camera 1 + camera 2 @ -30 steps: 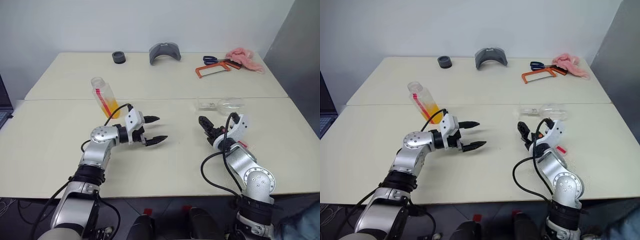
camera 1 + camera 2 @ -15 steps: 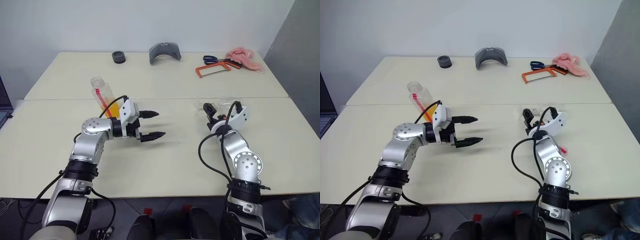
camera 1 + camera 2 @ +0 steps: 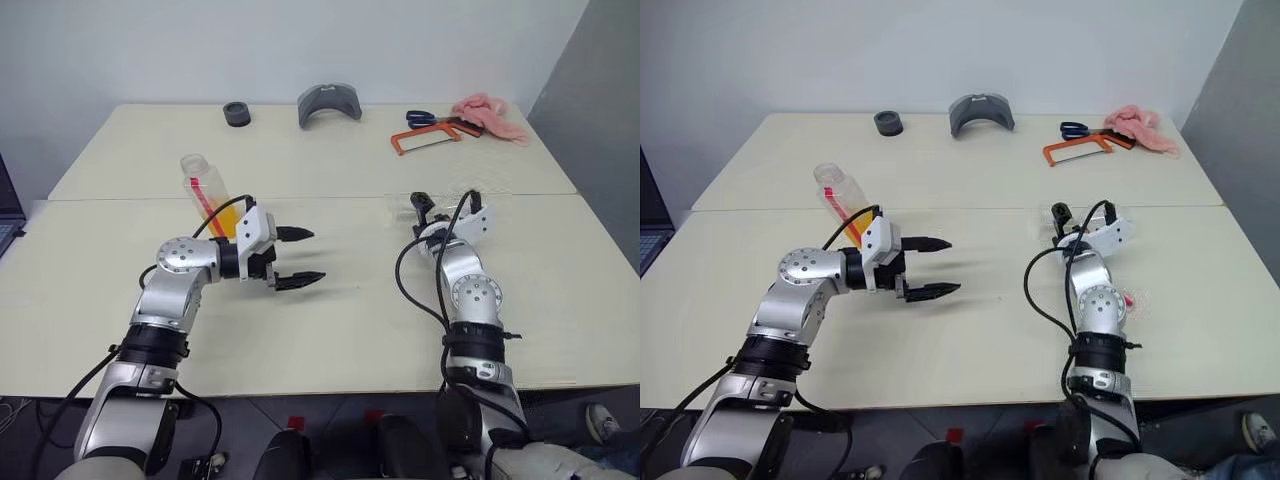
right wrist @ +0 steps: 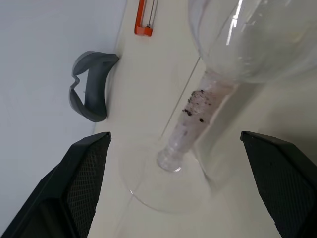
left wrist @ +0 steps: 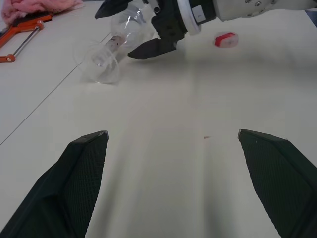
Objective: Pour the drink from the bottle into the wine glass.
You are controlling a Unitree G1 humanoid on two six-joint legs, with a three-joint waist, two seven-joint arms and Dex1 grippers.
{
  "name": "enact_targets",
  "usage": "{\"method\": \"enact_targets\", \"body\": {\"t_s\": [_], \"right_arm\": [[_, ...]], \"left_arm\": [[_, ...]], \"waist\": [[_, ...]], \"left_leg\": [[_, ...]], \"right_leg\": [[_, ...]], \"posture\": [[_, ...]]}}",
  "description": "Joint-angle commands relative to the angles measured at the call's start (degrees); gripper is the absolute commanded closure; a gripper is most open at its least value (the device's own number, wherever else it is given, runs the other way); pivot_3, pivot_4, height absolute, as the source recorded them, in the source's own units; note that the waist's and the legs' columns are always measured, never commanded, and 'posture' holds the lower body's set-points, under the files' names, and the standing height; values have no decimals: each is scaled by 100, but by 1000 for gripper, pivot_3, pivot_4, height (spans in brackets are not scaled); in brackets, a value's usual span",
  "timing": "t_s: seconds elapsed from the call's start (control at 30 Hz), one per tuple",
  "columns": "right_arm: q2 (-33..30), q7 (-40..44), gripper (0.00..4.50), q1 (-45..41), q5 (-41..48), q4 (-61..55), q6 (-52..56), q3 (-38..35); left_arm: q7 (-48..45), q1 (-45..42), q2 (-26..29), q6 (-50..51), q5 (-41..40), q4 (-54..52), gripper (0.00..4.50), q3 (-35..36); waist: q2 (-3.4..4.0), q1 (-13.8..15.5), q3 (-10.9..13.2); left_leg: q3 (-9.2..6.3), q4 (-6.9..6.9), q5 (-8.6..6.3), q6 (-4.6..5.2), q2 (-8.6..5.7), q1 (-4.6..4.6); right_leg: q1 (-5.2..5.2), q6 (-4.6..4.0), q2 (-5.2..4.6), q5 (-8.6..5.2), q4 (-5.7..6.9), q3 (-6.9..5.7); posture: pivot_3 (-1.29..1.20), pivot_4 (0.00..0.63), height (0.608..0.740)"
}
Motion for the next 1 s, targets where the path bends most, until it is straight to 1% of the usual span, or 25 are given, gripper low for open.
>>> {"method": "enact_targets", "body": {"t_s": [0.03,0.27,0.33,0.37,0.53,0.67,0.7,0.73,0.83,0.9,1.0], "right_arm": [[-31,345,30,-408,66,532,-324,-244],[-290,824,30,-853,-78,1776,-820,-639],[-392,955,403,-976,-99,2190,-948,-763],[-430,1014,623,-1027,-111,2342,-992,-806],[-600,1297,2396,-1265,-200,2979,-1161,-946],[-562,1500,3873,-1265,-176,2762,-915,-872],[-537,1530,4157,-1230,-183,2642,-842,-830],[-521,1592,4324,-1156,-253,2469,-762,-720],[-561,1858,4325,-779,-868,1796,-613,-57],[-690,2110,4325,-399,-1554,1283,-572,646],[-1028,2596,4325,407,-2789,628,-683,1929]], "left_arm": [[-30,12,78,-92,12,-162,0,22],[-31,27,74,-170,57,-107,0,5],[-37,11,66,-208,78,-55,0,-1],[-38,5,61,-220,86,-39,0,-3],[-46,-14,45,-278,111,18,0,-11],[-7,46,39,-345,120,56,0,19],[4,61,37,-347,116,54,0,26],[13,79,36,-355,114,52,0,30],[51,131,31,-358,100,31,0,43],[85,162,30,-340,88,1,0,60],[155,215,17,-297,69,-32,0,93]], "waist": [[0,-2,0],[3,-11,2],[3,-11,2],[3,-11,2],[3,-12,2],[3,-10,1],[3,-10,2],[3,-9,2],[5,-10,3],[6,-10,3],[6,-3,3]], "left_leg": [[0,0,0,0,0,0],[2,1,0,0,-1,1],[3,2,0,0,-1,1],[4,2,0,0,-1,2],[6,2,0,0,-1,3],[6,3,0,0,0,4],[7,4,0,0,1,5],[7,3,0,0,0,5],[4,2,0,0,0,4],[4,0,0,0,0,3],[0,2,0,0,-2,2]], "right_leg": [[0,0,0,0,0,0],[0,0,0,0,2,2],[0,0,-1,0,3,2],[0,0,-1,0,3,2],[0,0,-1,0,6,4],[0,0,-2,0,10,4],[1,-1,-2,0,11,5],[1,-1,-2,0,11,5],[0,-1,-3,0,12,4],[-1,0,-3,0,10,4],[-1,0,-3,0,8,2]], "posture": [[0,150,740],[0,150,740],[0,150,740],[0,150,740],[0,150,740],[0,150,740],[0,150,740],[0,150,740],[0,150,740],[0,150,740],[0,150,740]]}}
